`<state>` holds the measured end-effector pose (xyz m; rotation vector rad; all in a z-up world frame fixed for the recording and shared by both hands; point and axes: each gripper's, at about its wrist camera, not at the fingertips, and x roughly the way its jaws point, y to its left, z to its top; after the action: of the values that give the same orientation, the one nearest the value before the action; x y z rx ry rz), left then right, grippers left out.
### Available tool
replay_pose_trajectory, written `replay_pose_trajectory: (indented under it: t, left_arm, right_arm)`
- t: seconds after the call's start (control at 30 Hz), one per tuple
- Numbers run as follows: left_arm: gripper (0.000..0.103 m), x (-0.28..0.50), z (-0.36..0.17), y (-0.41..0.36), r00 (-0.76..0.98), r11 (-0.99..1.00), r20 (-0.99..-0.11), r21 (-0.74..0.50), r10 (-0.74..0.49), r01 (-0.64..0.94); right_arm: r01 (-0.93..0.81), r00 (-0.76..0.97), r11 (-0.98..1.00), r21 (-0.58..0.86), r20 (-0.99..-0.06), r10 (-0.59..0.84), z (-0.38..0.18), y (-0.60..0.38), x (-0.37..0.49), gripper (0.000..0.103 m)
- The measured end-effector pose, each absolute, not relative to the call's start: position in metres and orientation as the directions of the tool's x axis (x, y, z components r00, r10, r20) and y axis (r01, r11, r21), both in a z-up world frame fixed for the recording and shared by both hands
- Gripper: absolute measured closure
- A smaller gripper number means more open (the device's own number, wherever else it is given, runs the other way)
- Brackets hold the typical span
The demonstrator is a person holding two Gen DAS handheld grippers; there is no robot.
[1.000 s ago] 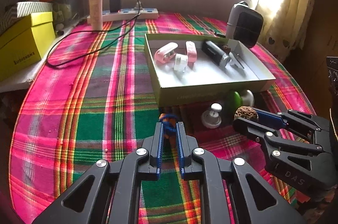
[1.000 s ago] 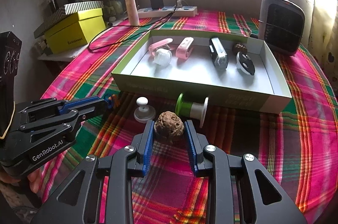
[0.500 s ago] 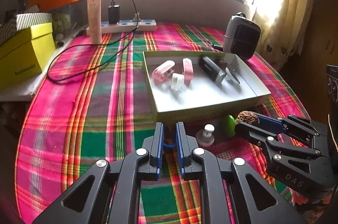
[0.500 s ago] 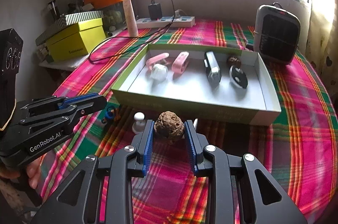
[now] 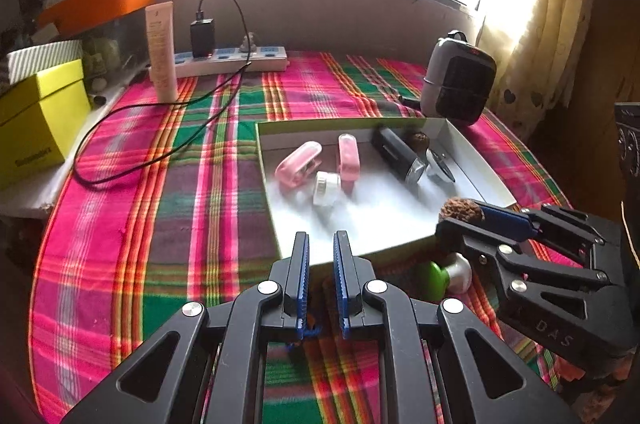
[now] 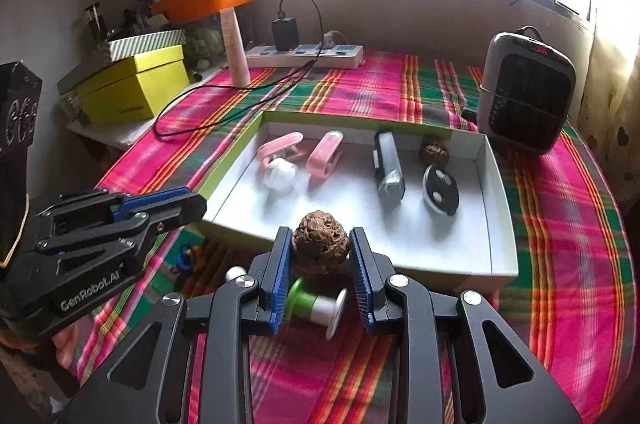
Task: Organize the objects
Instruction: 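Carry the blue cord with left gripper while right gripper carries walnut over box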
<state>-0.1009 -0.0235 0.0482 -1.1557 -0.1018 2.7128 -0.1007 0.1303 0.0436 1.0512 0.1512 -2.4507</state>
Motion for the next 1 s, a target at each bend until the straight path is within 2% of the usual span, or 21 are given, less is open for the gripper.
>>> replay_pose_trajectory:
  t: [0.47,0.8,1.0]
  left_arm:
    - [0.092,-0.130,0.038,-0.016,-0.657,-0.975,-0.721,-0.143,0.219,-0.169]
    - [0.092,-0.110,0.045,-0.043,-0.663,-0.977,-0.718,-0.160,0.213,-0.141]
    - [0.085,-0.091,0.041,-0.051,-0.638,-0.974,-0.737,-0.175,0.226,-0.142]
  right_arm:
    - [0.450,-0.577,-0.890,0.069,-0.738,-0.349,0.034,0.130,-0.144,0.073]
    - [0.447,-0.573,-0.890,0.088,-0.736,-0.360,0.031,0.137,-0.140,0.073]
    - [0.450,-0.576,-0.889,0.085,-0.733,-0.362,0.031,0.135,-0.135,0.073]
